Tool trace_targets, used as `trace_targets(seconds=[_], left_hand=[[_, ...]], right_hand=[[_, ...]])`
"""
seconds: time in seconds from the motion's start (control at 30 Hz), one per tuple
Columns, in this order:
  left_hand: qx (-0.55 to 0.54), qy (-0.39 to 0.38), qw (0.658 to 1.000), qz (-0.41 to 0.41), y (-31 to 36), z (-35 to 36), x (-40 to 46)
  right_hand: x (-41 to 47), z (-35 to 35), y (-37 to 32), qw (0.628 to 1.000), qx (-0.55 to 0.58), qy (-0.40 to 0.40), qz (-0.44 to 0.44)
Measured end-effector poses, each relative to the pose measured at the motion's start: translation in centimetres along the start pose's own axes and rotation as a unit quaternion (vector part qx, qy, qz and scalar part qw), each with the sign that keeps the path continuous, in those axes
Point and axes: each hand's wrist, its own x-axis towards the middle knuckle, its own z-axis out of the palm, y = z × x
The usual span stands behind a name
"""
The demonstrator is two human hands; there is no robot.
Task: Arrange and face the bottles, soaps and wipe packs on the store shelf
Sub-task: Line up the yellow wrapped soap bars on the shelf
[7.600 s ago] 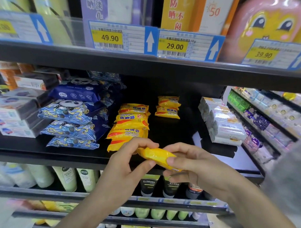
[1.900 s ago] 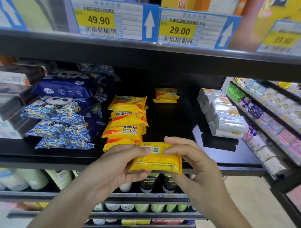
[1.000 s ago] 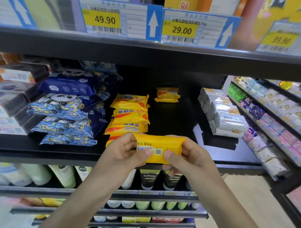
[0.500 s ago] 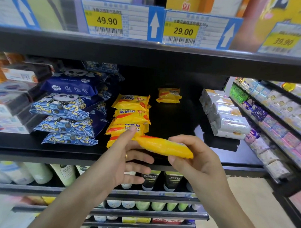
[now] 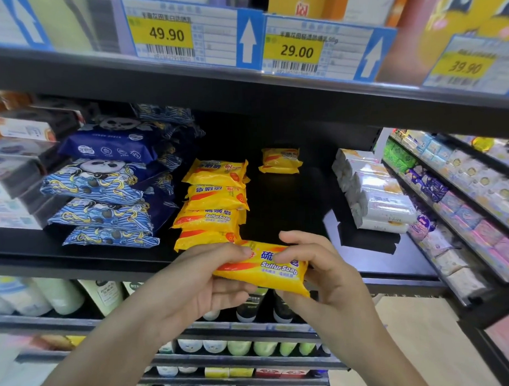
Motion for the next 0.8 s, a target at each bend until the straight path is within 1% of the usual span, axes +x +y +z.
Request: trace_targets(seconds=[0.1,0.17,0.27,0.4,0.5,0.6,0.7,0.73,0.8], left_hand=[[0.01,0.012,0.999,0.031,-0.5,-0.3,0.1],[0.03,0.031,0.998,0.054,-0.6,-0.3,0.1],[0.05,0.046,0.993,0.096,-0.8,-0.2,0.0],[0.066,0.052,0.988,0.133,-0.7,0.1,-0.3],[0.062,0.067,0.985,0.146,-0.6,0.0,-0.2],[0.046,0.081,0.983,0.156,-0.5,-0.1,-0.3],[0.012,0.098,0.983,0.158,-0.4,-0.6,-0.3],[0.032,0.111,0.979,0.17,-0.5,-1.0,-0.2],[0.137,0.138,0.956,0.219,-1.2,-1.8,0.0]], right_hand=[[0.0,-0.6,-0.7,0.995,-0.081,-0.054,0.025],[0.2,-1.0,-1.3,0.989,-0.133,-0.067,0.026],[1.1,-1.0,-1.7,0.978,-0.201,-0.053,-0.01],[2.8,-0.7,-1.7,0.945,-0.307,-0.067,-0.085],[4.0,-0.3,-1.6,0.922,-0.358,-0.067,-0.128],[4.8,-0.2,-1.5,0.919,-0.363,-0.075,-0.136],[5.7,-0.9,-1.7,0.938,-0.32,-0.07,-0.112],[6.1,-1.3,-1.6,0.946,-0.301,-0.063,-0.1],[7.1,-2.2,-1.4,0.965,-0.251,-0.045,-0.065]])
